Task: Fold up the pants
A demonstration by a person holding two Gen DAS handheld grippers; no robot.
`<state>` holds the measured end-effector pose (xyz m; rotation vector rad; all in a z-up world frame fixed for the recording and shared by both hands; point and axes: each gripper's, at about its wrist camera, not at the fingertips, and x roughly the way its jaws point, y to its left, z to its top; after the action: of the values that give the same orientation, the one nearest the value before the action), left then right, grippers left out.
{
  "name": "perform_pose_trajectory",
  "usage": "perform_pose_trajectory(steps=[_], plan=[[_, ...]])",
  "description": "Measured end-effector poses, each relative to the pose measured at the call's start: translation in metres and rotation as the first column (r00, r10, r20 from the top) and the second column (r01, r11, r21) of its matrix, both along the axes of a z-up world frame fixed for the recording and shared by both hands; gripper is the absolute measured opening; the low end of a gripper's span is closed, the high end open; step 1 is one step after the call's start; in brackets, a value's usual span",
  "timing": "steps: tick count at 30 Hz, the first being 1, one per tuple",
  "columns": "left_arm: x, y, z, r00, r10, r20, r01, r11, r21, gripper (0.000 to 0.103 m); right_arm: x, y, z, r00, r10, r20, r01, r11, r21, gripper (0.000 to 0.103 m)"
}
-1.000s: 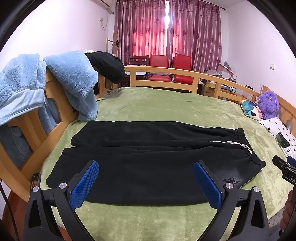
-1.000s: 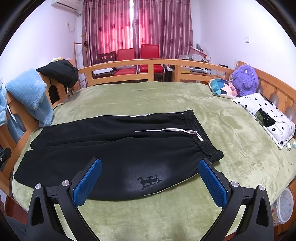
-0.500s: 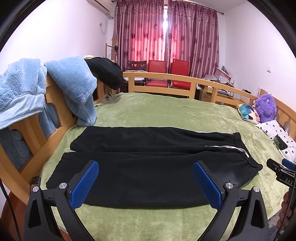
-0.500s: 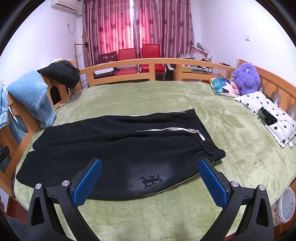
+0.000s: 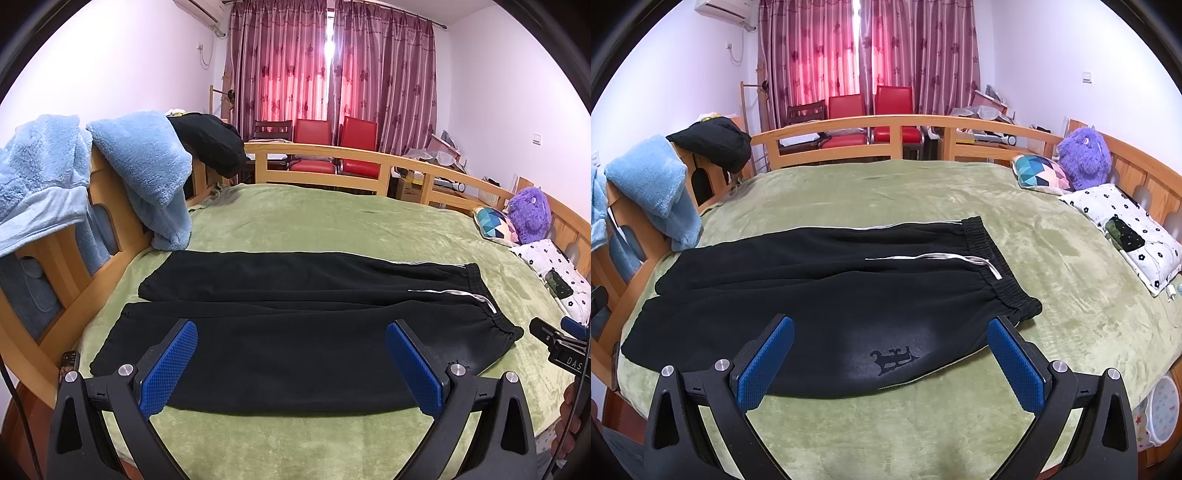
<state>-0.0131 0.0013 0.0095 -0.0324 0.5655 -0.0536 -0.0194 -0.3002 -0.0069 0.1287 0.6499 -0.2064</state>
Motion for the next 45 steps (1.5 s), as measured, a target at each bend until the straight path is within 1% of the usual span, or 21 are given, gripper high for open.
perform_pose_trajectory(steps=[14,16,19,22,26,30,33,35,38,41,44,45], plan=[[0.004,-0.002,-0.002,1.0,0.007,-0.014,-0.007,1.0,-0.005,0.103,-0.003,-0.005,0.0,1.0,-0.007,0.004,0.007,1.0,-0.007,0.103],[0.004,-0.002,-0.002,1.0,0.007,-0.014,-0.007,1.0,-0.004,0.103,0.0,0.002,-0.005,1.0,-0.006,0.004,0.006,1.0,-0.006,0.103],[0.004,-0.002,-0.002,1.0,0.006,-0.012,-0.006,1.0,-0.006,0.103,0.0,0.001,-0.006,1.0,-0.013,0.004,0.013,1.0,-0.011,0.103],[0.004,-0.003,-0.005,1.0,0.003,-0.002,-0.003,1.0,0.006,0.103,0.001,0.002,-0.005,1.0,0.0,0.008,0.001,1.0,-0.013,0.103],[0.008,-0.003,-0.011,1.0,0.008,-0.017,-0.007,1.0,0.013,0.103,0.0,0.003,-0.007,1.0,-0.005,0.011,0.005,1.0,-0.02,0.103],[0.01,0.002,-0.013,1.0,0.014,-0.006,-0.014,1.0,0.01,0.103,-0.002,0.002,-0.01,0.999,-0.027,0.034,0.028,0.999,-0.031,0.103],[0.012,0.007,-0.017,1.0,0.023,0.01,-0.023,1.0,0.009,0.103,-0.003,0.002,-0.014,0.998,-0.017,0.057,0.018,1.0,-0.022,0.103],[0.013,0.011,-0.022,1.0,0.023,0.012,-0.022,1.0,-0.001,0.103,-0.001,0.0,-0.018,0.998,-0.013,0.066,0.014,1.0,-0.021,0.103],[0.02,0.018,-0.032,1.0,0.002,-0.009,-0.002,0.999,-0.034,0.103,0.003,-0.003,-0.029,0.997,-0.022,0.078,0.027,0.998,-0.055,0.103],[0.027,0.022,-0.041,1.0,0.003,-0.017,-0.004,0.999,-0.052,0.103,0.011,-0.003,-0.042,0.999,-0.013,0.045,0.016,0.998,-0.057,0.103],[0.033,0.026,-0.053,1.0,0.01,-0.021,-0.012,0.998,-0.056,0.103,0.017,-0.007,-0.058,1.0,-0.006,0.012,0.006,0.999,-0.036,0.103],[0.036,0.028,-0.06,0.999,0.006,-0.036,-0.008,0.999,-0.052,0.103,0.019,-0.01,-0.066,1.0,-0.006,-0.006,0.006,1.0,-0.021,0.103]])
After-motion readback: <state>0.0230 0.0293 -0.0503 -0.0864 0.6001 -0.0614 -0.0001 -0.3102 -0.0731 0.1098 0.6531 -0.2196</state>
